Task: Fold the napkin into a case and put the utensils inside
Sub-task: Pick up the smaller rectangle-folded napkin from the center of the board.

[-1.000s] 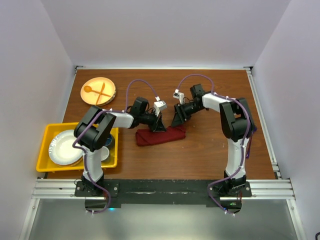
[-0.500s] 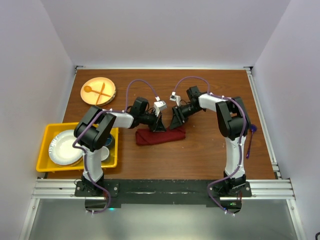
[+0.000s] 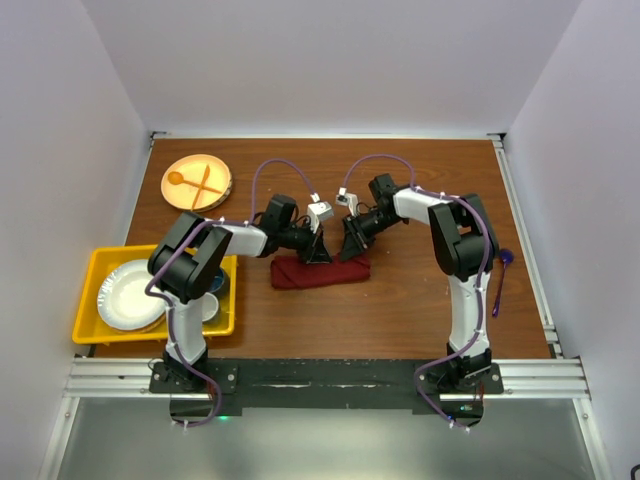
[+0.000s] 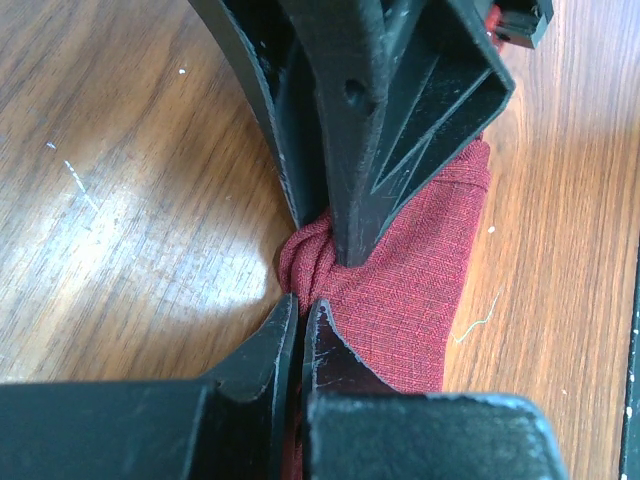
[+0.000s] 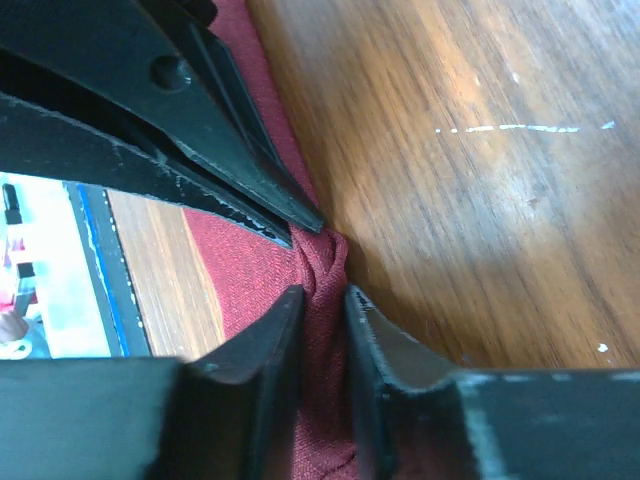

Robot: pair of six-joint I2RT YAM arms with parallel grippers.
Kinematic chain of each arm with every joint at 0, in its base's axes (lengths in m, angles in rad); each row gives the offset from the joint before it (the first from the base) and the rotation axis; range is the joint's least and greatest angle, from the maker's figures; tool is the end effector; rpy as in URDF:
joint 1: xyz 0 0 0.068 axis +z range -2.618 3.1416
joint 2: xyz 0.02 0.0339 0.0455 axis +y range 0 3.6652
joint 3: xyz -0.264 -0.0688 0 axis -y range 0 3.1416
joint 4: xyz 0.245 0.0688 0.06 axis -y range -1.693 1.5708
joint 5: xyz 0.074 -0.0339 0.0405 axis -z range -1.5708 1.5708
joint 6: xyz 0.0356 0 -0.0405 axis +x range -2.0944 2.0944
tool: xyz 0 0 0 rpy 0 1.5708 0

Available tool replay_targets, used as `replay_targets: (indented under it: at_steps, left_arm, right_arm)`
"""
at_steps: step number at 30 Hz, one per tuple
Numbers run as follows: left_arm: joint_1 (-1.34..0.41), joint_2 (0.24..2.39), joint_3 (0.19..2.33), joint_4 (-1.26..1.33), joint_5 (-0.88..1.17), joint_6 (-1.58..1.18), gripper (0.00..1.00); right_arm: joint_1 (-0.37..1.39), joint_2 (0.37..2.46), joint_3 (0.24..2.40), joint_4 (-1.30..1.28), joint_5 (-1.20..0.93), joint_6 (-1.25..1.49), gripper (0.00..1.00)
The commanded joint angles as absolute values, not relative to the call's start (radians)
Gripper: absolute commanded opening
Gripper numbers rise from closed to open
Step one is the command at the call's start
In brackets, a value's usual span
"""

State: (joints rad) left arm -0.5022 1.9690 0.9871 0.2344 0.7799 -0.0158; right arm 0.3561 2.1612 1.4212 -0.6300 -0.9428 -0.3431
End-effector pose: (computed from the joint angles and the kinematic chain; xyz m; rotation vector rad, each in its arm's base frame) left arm 0.3221 -0.2054 0.1189 0.9487 2.1200 -1.1639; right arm 0.3717 0.1690 0.1189 -1.0322 2.4352 1.3481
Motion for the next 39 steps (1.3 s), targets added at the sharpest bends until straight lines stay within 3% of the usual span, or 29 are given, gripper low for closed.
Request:
replay_targets:
  at_steps: [1,3,4,5,6,10,13,19,24,30,33,35,39]
  left_arm:
    - [-0.494,1.974,0.950,0.210,0.707,-0.020,0.00]
    - [-0.494,1.968,0.945,0.218,0.712,-0.034,0.00]
    - [-0.494,1.965,0.942,0.222,0.712,-0.038,0.00]
    - [-0.494,1.960,0.936,0.235,0.712,-0.041,0.00]
    - [-0.494,1.950,0.931,0.242,0.715,-0.051,0.00]
    - [-0.486,1.873,0.891,0.271,0.706,-0.032,0.32]
    - [-0.474,1.764,0.856,0.265,0.667,0.044,0.45]
    - [-0.437,1.599,0.841,0.161,0.675,0.305,0.57]
    - [-0.420,1.520,0.792,0.117,0.736,0.596,0.62]
    - [-0.403,1.522,0.784,0.068,0.830,0.733,0.64]
    - [-0.406,1.511,0.761,0.090,0.871,0.752,0.93]
    - [-0.414,1.525,0.761,0.123,0.864,0.741,0.99]
    - [-0.465,1.548,0.758,0.198,0.813,0.709,1.00]
  right_arm:
    - [0.382,2.204,1.410,-0.655,-0.825,-0.364,0.20]
    - [0.380,2.200,1.411,-0.650,-0.828,-0.361,0.12]
    - [0.380,2.197,1.411,-0.649,-0.830,-0.357,0.01]
    - [0.382,2.195,1.414,-0.649,-0.831,-0.356,0.00]
    - [0.380,2.194,1.417,-0.646,-0.834,-0.350,0.00]
    - [0.380,2.155,1.404,-0.618,-0.827,-0.345,0.00]
    - [0.383,2.132,1.394,-0.598,-0.821,-0.350,0.00]
    - [0.397,2.066,1.382,-0.560,-0.816,-0.379,0.00]
    - [0.405,2.001,1.344,-0.506,-0.812,-0.411,0.00]
    - [0.422,1.889,1.270,-0.443,-0.799,-0.488,0.00]
    - [0.433,1.855,1.244,-0.423,-0.796,-0.511,0.00]
    - [0.439,1.826,1.230,-0.413,-0.799,-0.528,0.00]
    - [0.456,1.790,1.204,-0.384,-0.798,-0.540,0.00]
